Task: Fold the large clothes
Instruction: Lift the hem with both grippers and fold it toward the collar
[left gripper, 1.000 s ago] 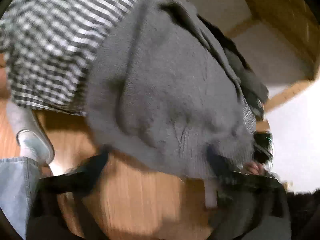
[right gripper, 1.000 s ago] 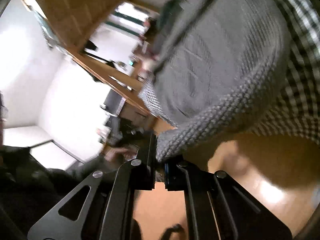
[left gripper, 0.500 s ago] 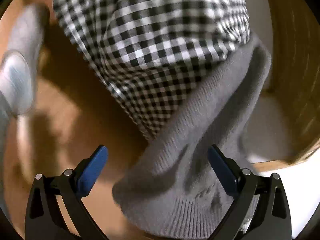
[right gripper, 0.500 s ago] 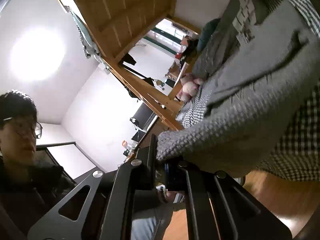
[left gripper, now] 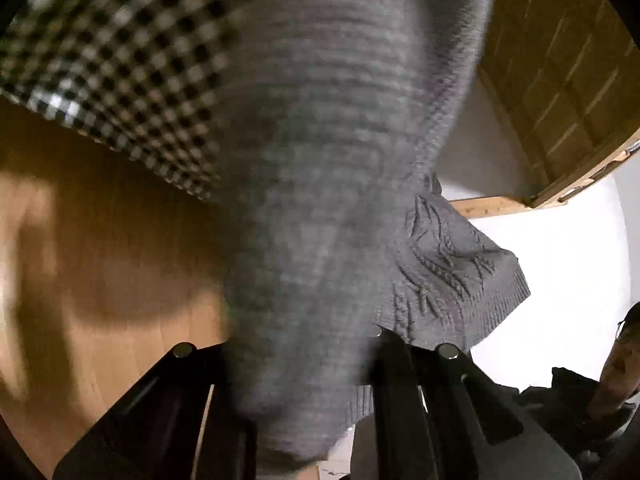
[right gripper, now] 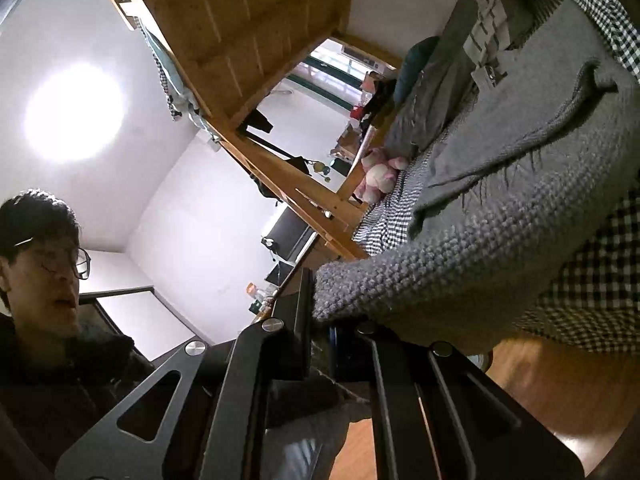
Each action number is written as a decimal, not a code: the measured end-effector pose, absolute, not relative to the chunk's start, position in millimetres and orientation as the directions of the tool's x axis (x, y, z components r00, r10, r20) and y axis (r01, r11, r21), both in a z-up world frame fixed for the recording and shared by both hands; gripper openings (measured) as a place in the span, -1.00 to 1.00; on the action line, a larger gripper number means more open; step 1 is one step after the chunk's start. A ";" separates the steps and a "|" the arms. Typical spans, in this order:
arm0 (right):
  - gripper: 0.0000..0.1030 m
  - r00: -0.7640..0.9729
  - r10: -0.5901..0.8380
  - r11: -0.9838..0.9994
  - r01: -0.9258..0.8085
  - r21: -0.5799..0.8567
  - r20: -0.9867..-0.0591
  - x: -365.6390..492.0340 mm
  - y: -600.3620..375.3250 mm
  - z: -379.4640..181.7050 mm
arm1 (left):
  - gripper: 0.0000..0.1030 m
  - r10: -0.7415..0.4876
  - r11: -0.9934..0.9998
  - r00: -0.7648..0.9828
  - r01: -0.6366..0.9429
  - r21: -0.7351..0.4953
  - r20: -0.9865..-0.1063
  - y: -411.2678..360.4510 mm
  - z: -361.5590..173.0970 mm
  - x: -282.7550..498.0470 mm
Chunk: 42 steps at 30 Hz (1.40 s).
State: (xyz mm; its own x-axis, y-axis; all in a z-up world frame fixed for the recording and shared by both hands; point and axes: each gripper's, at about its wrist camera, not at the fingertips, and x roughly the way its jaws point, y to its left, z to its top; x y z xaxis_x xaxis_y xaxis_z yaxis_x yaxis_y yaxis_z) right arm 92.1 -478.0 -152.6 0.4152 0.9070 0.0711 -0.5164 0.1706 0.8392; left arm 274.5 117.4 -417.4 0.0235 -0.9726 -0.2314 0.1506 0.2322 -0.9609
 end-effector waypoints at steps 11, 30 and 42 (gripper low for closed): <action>-0.87 0.593 0.799 0.188 -0.402 0.896 0.098 78.6 -527.4 -150.8 | -0.80 -0.951 0.202 0.273 0.185 -0.962 -0.148 180.7 -305.5 253.6; -0.87 0.754 0.652 0.204 -0.280 0.938 0.083 184.2 -581.9 -103.8 | -0.75 -0.904 0.164 0.422 0.184 -0.969 -0.072 150.6 -174.2 362.2; -0.87 0.797 0.601 0.229 -0.237 0.944 0.054 274.8 -609.5 -80.0 | -0.71 -0.899 0.174 0.434 0.214 -0.961 -0.066 129.4 -125.1 460.3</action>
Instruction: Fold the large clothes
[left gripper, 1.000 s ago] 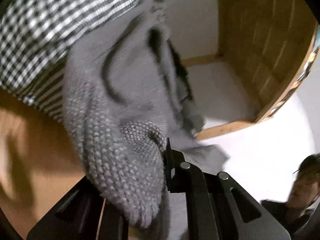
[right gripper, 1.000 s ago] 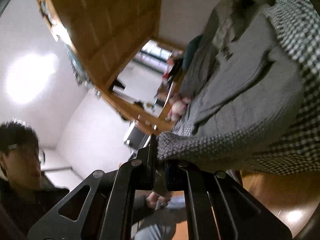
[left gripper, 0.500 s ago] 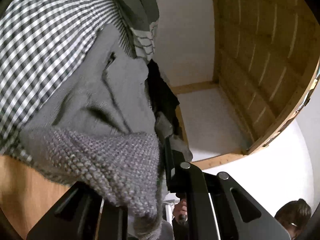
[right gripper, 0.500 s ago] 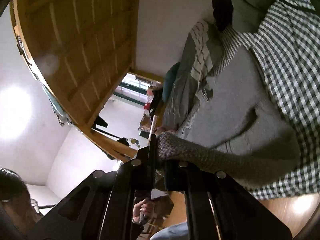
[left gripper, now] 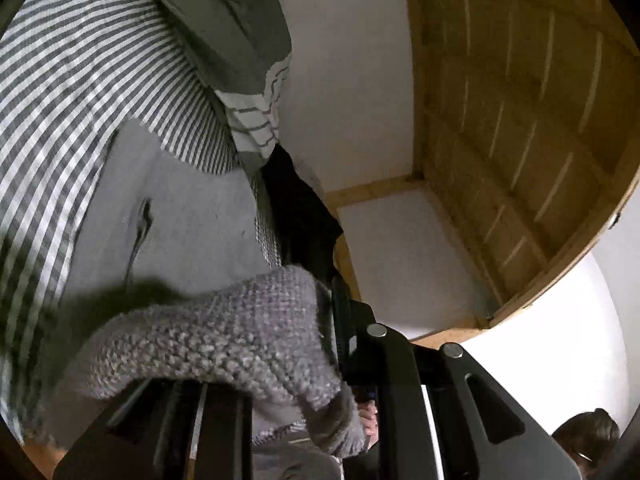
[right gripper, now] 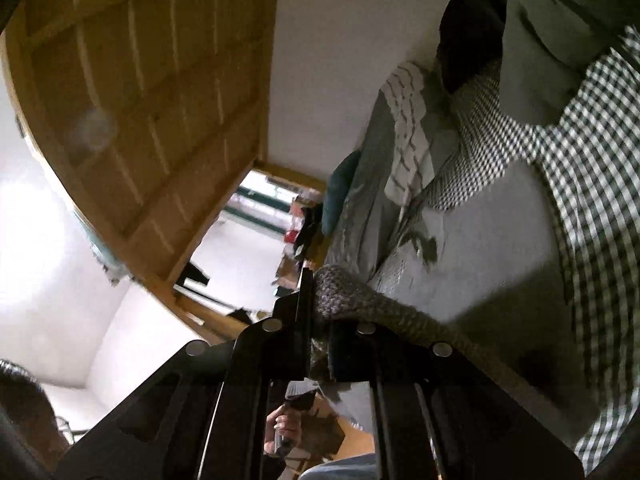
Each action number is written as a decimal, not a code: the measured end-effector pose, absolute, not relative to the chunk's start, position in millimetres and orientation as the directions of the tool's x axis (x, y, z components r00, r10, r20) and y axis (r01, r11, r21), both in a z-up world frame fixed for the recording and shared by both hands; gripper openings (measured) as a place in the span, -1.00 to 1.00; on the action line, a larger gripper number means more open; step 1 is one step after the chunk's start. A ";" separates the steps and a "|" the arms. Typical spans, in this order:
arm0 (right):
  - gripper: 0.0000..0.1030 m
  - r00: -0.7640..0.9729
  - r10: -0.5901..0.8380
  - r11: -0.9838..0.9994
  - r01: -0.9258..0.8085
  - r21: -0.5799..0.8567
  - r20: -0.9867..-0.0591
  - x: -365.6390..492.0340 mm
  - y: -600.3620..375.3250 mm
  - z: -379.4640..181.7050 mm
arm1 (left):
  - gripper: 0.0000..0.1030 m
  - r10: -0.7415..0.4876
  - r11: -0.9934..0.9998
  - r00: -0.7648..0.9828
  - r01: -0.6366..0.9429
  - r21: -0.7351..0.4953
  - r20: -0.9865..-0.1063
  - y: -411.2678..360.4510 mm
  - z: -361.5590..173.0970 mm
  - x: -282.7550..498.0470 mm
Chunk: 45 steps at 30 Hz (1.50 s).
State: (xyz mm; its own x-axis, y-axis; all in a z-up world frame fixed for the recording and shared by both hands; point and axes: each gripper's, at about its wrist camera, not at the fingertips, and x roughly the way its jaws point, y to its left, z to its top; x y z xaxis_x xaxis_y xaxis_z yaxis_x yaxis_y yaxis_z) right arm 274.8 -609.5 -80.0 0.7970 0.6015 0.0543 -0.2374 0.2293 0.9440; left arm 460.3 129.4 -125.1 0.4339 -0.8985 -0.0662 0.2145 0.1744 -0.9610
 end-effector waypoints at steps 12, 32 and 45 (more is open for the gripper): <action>-0.82 0.774 0.538 0.446 0.073 0.892 -0.333 475.8 -627.4 -94.3 | 0.84 -0.866 0.266 0.457 0.077 -0.961 -0.203 114.4 -153.8 608.7; 0.93 0.598 0.371 0.863 0.060 0.501 -0.711 570.1 -655.8 -47.7 | 0.90 -0.856 0.418 0.408 0.184 -0.890 -0.318 148.2 -130.3 701.0; -0.55 0.382 0.212 0.962 -0.243 0.123 -0.900 573.7 -549.2 -125.0 | -0.46 -0.586 0.763 0.158 0.439 -0.475 -0.795 47.3 -166.5 679.0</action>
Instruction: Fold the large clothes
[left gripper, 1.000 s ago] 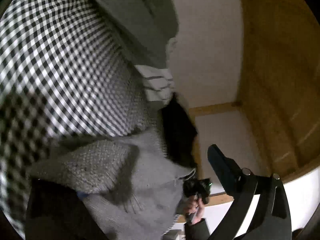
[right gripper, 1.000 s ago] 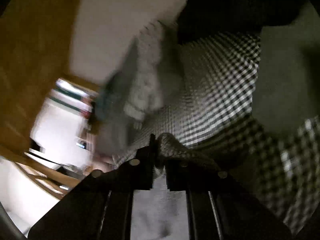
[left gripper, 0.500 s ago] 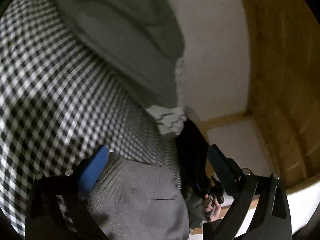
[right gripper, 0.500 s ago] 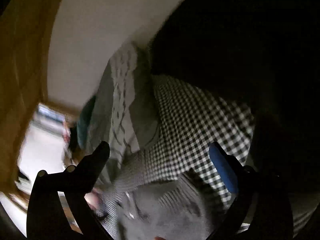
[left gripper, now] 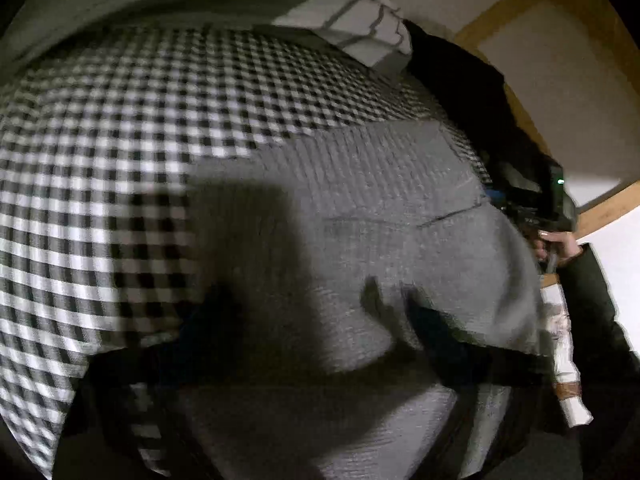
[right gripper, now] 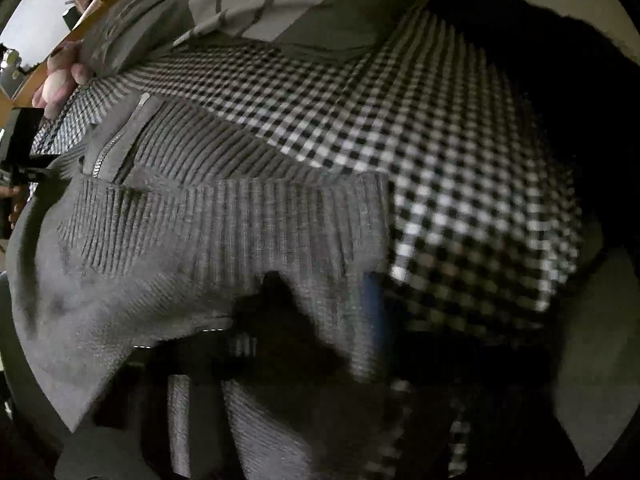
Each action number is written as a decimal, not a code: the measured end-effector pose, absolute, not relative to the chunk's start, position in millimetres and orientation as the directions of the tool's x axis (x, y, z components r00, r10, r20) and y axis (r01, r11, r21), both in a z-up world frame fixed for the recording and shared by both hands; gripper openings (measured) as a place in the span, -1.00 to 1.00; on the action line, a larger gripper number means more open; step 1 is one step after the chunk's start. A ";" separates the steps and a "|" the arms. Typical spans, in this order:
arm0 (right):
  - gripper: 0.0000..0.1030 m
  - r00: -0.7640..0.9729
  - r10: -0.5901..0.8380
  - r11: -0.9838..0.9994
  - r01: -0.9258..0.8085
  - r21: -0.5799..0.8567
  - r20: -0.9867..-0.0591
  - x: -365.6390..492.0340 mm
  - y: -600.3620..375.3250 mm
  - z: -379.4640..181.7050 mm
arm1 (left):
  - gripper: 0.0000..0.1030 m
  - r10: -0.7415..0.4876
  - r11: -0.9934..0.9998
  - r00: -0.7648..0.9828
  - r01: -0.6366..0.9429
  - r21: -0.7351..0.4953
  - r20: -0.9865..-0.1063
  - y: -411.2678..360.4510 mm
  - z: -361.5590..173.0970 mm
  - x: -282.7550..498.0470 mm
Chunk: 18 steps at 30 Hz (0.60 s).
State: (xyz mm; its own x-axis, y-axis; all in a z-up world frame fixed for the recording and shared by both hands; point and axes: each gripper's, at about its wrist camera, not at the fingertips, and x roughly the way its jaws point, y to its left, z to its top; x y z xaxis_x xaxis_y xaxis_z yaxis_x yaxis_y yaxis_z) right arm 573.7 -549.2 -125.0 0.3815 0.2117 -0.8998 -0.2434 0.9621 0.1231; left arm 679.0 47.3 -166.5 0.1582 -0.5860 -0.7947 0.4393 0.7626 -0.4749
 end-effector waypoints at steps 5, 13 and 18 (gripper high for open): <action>-1.00 0.575 0.309 0.951 -0.168 0.261 -0.757 550.1 -588.1 -90.5 | -0.84 -0.664 0.731 0.211 0.384 -0.564 -0.717 77.5 -159.6 680.4; -0.91 0.608 0.337 0.936 -0.134 0.326 -0.718 536.8 -626.0 -67.5 | -0.84 -0.729 0.684 0.351 0.343 -0.644 -0.588 110.2 -138.6 673.6; 0.37 0.469 0.265 0.946 -0.294 0.134 -0.842 557.4 -555.6 -86.9 | -0.85 -0.746 0.663 0.412 0.385 -0.642 -0.523 101.7 -118.5 674.5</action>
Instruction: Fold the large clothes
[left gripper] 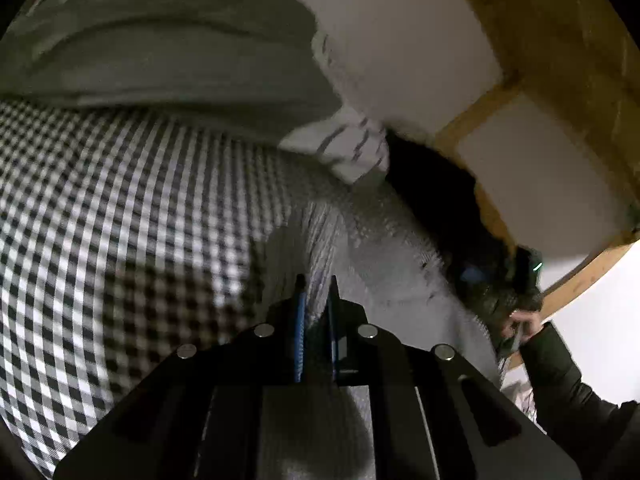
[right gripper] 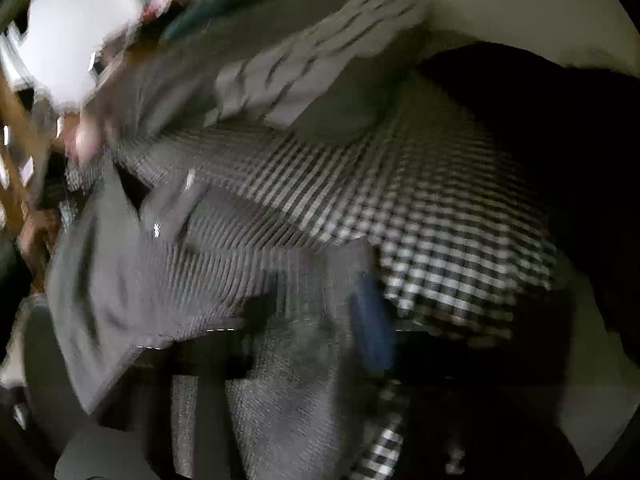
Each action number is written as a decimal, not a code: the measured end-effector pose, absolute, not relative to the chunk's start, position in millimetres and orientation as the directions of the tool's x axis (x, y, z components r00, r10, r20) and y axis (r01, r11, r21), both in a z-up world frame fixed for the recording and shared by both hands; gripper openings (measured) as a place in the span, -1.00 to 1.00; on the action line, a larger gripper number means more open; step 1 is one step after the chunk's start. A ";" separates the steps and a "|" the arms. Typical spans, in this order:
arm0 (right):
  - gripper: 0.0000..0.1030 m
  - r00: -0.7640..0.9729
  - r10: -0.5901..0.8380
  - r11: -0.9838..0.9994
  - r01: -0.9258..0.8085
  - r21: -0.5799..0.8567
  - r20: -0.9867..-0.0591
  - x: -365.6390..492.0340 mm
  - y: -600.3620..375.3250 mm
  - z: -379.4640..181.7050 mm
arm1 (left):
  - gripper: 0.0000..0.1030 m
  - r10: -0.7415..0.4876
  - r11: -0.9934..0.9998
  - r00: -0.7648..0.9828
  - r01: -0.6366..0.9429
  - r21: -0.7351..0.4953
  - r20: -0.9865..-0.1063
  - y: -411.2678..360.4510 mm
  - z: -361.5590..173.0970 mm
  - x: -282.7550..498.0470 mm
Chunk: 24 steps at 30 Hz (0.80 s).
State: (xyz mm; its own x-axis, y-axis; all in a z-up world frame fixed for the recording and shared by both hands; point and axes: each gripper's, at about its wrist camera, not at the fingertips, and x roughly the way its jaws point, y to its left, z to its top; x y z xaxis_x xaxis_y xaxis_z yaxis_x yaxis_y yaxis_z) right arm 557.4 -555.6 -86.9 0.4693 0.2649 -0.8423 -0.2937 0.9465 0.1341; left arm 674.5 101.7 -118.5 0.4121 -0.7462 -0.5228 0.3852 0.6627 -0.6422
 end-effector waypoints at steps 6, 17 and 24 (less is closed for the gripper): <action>-0.82 0.398 0.177 0.925 -0.380 0.013 -0.900 562.2 -513.5 -129.7 | -0.85 -0.738 0.672 0.418 0.384 -0.634 -0.530 98.2 -112.7 673.9; -0.87 0.709 0.354 0.916 -0.130 0.380 -0.610 532.1 -607.2 -71.2 | -0.86 -0.725 0.643 0.546 0.322 -0.695 -0.419 131.7 -107.7 668.8; -0.84 0.486 0.223 0.971 -0.033 0.238 -0.845 591.5 -581.6 -140.6 | -0.85 -0.645 0.728 0.477 0.147 -0.670 -0.597 135.0 -166.6 708.8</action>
